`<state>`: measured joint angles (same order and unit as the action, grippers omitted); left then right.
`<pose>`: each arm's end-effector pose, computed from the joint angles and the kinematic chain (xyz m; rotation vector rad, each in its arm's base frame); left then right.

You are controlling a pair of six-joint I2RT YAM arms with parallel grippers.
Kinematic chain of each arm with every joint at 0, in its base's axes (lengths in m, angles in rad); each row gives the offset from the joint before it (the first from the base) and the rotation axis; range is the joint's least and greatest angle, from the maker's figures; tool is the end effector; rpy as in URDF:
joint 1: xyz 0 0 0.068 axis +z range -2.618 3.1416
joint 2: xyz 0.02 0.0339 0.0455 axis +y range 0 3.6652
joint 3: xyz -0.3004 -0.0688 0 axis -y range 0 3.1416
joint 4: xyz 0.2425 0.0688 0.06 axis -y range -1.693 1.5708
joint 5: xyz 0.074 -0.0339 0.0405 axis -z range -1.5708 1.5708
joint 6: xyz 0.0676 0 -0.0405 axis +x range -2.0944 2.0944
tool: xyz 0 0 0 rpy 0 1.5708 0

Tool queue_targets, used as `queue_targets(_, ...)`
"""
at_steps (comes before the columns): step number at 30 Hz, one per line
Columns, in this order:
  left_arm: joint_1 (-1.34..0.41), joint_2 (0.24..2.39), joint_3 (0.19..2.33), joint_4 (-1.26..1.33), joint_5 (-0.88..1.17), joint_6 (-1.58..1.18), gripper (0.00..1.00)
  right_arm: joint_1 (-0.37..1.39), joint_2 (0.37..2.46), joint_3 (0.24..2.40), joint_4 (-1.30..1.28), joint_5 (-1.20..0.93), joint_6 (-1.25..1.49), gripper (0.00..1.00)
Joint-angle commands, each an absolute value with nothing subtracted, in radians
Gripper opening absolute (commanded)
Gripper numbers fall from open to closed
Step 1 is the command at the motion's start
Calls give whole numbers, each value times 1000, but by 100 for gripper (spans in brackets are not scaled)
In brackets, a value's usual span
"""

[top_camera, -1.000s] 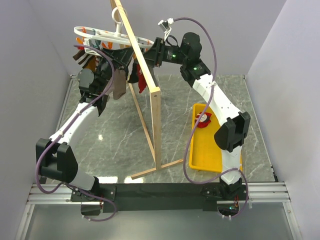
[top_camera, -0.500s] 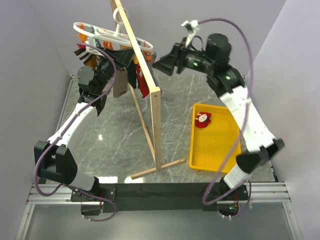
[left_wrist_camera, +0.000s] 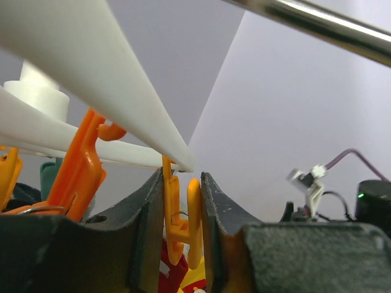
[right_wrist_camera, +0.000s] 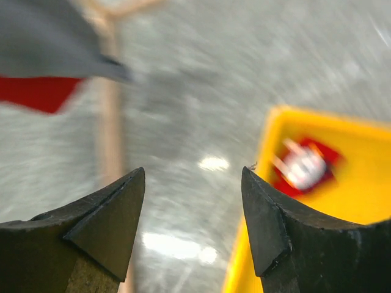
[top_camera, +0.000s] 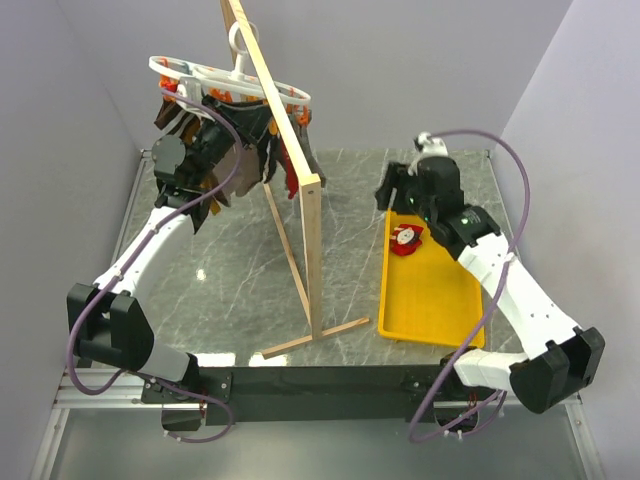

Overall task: Clip the socks to the hanger
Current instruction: Open the clamp at the hanger, then adjust the sock in the bin.

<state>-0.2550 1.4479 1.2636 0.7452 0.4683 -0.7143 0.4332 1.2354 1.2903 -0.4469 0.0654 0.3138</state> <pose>0.3274 -0.1169 0.4976 0.2018 1.1232 -1.1043 0.2657 0.1180 0.4163 -0.0751 1.9849 0.4240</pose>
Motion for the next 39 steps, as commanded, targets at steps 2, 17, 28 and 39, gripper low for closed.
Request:
queue_targets(2, -241, 1405, 1253, 833, 500, -673, 16, 370, 1164, 1133, -405, 248, 431, 71)
queue_targets(17, -209, 1414, 1262, 830, 520, -696, 16, 146, 1403, 962, -230, 209, 529, 63)
queue_targets(28, -190, 1410, 1259, 836, 515, -704, 16, 146, 1624, 1061, -239, 190, 495, 46)
queue_targets(39, -178, 1413, 1253, 850, 514, -715, 16, 153, 1670, 1055, -268, 180, 469, 45)
